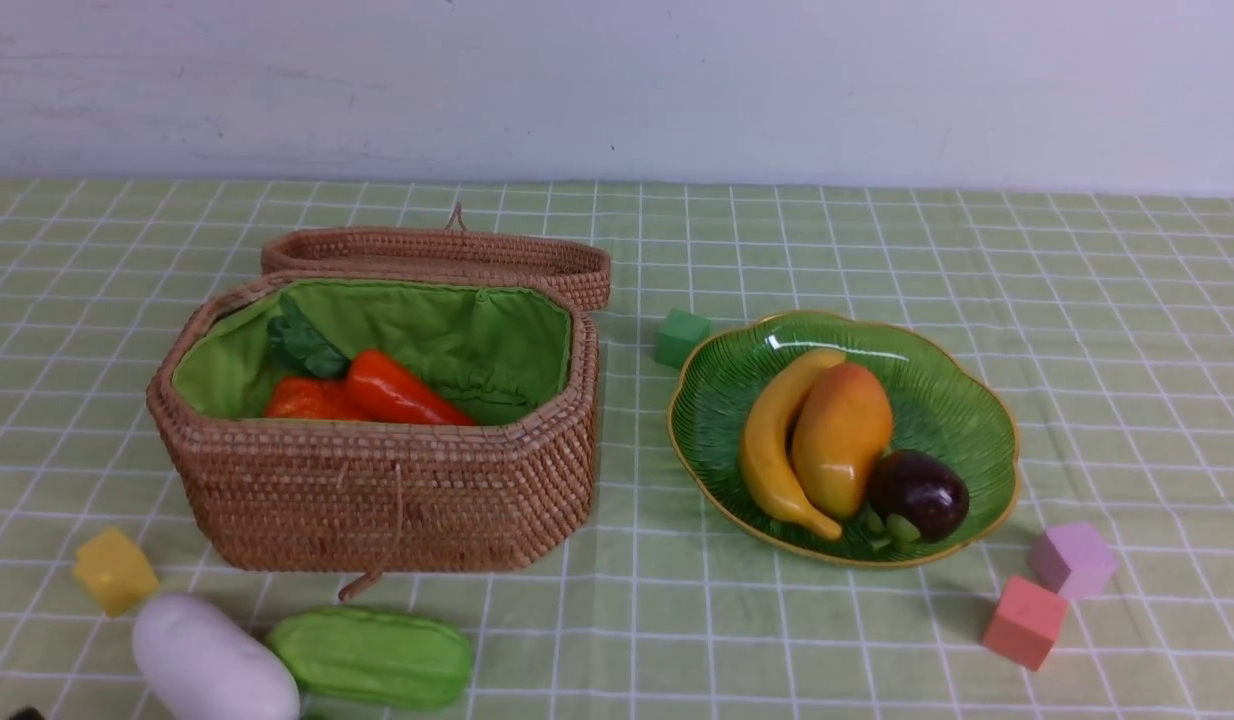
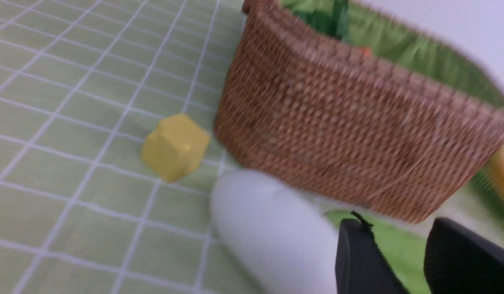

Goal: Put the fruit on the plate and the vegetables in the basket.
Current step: Take a daikon with your left arm and place it on the basket on the left.

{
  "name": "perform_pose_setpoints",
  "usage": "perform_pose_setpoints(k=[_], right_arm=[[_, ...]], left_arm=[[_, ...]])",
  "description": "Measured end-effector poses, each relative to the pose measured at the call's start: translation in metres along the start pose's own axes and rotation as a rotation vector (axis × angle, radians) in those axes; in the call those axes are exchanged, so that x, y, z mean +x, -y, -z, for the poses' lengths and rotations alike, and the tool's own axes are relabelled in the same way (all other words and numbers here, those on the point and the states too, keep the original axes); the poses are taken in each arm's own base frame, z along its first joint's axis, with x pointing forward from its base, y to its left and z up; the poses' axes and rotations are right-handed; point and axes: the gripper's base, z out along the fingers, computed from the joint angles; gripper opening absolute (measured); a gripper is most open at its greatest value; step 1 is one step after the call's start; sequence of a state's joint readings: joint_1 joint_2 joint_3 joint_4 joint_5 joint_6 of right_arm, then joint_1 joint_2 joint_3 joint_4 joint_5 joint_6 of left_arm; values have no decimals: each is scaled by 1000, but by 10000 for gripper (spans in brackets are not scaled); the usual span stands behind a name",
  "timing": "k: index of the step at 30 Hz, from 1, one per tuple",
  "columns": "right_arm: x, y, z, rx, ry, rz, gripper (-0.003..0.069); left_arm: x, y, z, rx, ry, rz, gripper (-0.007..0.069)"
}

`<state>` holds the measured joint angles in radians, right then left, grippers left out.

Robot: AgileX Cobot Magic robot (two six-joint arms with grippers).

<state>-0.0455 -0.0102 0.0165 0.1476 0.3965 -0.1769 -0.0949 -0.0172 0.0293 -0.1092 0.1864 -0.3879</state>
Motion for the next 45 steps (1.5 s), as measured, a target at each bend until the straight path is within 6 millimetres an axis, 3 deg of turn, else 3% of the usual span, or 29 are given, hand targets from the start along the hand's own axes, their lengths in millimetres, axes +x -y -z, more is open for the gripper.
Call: perform_pose_setpoints(k=[6,10,15,19,22,25,33,37,45], right_arm=[[0,0,0,0,0,0,75],[0,0,0,0,0,0,78],[0,0,0,0,0,0,85],[0,0,0,0,0,0,91],[0,0,0,0,0,0,96],[0,0,0,0,0,0,99],[0,0,0,0,0,0,107],[0,0,0,0,0,3,112],[0,0,0,0,1,3,121]], left_arm=[[-35,11,8,160,386,155,239],[-57,22,17,210,484,158,239],[-110,57,36,226,475,30,239],[-138,75,31,167,308,-8,239],[-134,77,8,34,-24,-27,239],[-122,71,-14,-56,-219,-29,239],[-101,62,-57,-196,-465,190,242],[-87,51,-81,-399,-578,383,304],[-76,34,-125,-684,-744,379,500]])
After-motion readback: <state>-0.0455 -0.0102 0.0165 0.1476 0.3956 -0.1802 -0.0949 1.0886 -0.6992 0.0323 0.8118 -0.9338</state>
